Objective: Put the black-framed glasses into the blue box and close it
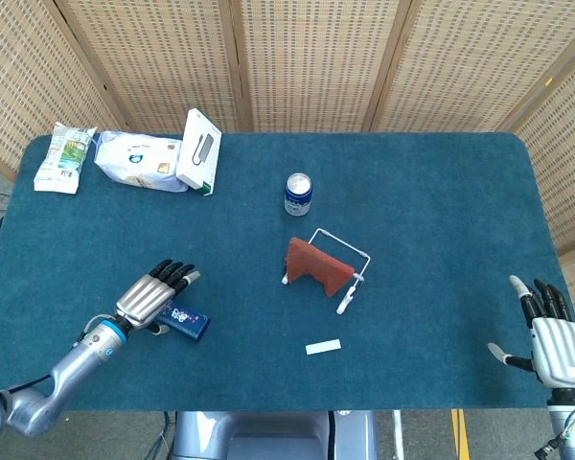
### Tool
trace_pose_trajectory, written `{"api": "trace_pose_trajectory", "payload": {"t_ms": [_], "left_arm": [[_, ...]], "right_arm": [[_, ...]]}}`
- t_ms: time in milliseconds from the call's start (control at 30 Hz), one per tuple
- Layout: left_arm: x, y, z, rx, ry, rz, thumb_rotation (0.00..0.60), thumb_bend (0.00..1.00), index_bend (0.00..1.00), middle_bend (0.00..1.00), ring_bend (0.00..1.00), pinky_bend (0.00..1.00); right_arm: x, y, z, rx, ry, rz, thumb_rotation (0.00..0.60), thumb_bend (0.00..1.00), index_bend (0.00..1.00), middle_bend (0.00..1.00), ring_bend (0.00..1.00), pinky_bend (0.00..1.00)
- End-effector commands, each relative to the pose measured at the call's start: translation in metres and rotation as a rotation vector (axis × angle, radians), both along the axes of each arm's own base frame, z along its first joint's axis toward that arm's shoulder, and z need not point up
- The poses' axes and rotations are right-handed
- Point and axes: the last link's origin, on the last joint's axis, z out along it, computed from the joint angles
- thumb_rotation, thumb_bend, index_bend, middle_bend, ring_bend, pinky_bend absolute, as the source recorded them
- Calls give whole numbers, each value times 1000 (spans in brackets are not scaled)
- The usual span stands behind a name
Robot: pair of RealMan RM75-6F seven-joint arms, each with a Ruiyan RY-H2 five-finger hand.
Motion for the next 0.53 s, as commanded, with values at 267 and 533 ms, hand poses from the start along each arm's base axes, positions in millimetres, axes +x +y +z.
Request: {"api": "trace_pose_trajectory", "payload": {"t_ms": [267, 533], "left_arm": [[-1, -16, 75, 199, -107, 37, 600, 0, 0, 0, 0, 0], [-50, -74, 141, 625, -168, 261, 600, 0, 0, 0, 0, 0]], "right_arm": [[1, 0, 0, -2, 3, 1, 600, 131, 0, 179, 0, 0], [0, 1, 0, -7, 10, 3, 600, 129, 0, 179, 0, 0]]}}
